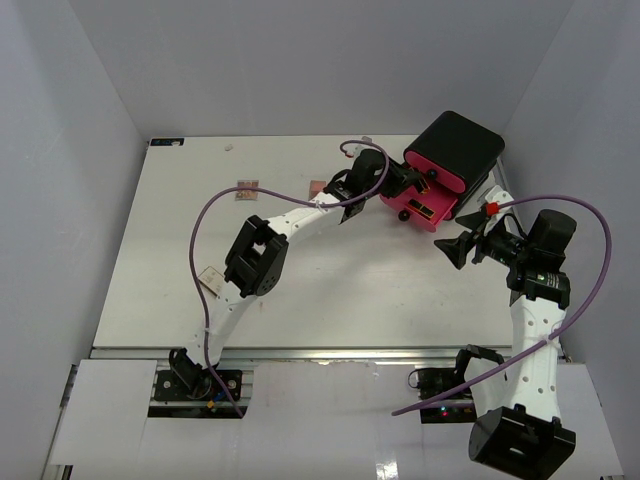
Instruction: Organize the makeup
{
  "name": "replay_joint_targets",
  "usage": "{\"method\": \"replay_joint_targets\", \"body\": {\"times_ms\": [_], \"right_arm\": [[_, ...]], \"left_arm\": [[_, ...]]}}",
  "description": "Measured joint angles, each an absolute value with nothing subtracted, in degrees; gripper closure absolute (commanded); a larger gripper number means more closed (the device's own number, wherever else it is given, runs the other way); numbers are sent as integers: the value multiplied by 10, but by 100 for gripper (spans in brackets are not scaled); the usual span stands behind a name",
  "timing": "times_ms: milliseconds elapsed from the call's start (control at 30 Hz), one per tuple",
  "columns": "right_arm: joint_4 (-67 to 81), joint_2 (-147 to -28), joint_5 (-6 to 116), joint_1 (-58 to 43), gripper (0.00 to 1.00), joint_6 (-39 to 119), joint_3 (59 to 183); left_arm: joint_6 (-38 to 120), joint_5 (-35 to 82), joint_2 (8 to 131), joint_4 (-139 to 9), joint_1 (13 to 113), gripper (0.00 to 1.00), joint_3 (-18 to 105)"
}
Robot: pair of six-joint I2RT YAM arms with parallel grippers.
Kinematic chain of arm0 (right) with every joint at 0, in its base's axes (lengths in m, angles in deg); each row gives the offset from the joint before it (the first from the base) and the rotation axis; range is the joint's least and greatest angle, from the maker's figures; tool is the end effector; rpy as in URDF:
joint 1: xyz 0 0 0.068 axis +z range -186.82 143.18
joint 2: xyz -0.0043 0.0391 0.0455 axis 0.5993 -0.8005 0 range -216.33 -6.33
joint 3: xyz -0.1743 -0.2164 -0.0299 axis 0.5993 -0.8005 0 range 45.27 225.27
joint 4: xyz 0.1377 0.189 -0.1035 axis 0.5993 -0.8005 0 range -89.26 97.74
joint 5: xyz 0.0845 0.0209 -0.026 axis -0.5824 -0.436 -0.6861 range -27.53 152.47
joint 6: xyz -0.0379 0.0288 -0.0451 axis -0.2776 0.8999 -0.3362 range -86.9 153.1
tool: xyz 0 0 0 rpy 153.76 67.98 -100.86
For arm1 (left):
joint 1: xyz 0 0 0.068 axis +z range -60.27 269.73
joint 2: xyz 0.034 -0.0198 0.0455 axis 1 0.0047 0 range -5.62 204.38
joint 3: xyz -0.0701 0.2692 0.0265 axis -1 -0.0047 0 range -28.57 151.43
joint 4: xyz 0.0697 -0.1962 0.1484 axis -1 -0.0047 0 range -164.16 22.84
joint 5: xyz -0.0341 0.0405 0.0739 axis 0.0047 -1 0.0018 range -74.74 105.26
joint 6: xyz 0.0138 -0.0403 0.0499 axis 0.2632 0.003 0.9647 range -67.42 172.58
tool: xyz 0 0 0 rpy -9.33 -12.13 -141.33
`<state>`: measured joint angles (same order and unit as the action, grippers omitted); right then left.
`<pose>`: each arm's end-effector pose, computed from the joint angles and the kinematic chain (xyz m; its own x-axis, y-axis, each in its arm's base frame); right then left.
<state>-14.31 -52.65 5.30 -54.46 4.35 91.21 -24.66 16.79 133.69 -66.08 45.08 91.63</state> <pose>0.1717 -0.0091 0.3289 -0.0418 -0.2604 -0.9646 -0.6798 0.7150 -0.1635 0.4188 -0.4157 0.2298 -0.7514 -0.6281 -0.2020 -0.0556 0.3654 -0.9292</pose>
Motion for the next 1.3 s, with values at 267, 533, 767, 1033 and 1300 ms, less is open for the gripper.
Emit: {"method": "replay_joint_targets", "body": {"times_ms": [267, 533, 767, 1033, 1300], "right_arm": [[-142, -527, 53, -550, 20, 45, 912], [-140, -527, 47, -559, 20, 45, 911], [-137, -527, 31, -565, 20, 43, 904], [-190, -530, -39, -566, 24, -39, 903], [-281, -539, -71, -544, 47, -174, 892]], "left_arm": [[-256, 163, 1362, -661, 447, 50, 937], [-257, 176, 1376, -664, 447, 42, 946], [-247, 191, 1372, -654, 447, 42, 941], [-160, 203, 1234, -643, 453, 43, 779], [11, 311, 864, -570, 561, 34, 399]]}}
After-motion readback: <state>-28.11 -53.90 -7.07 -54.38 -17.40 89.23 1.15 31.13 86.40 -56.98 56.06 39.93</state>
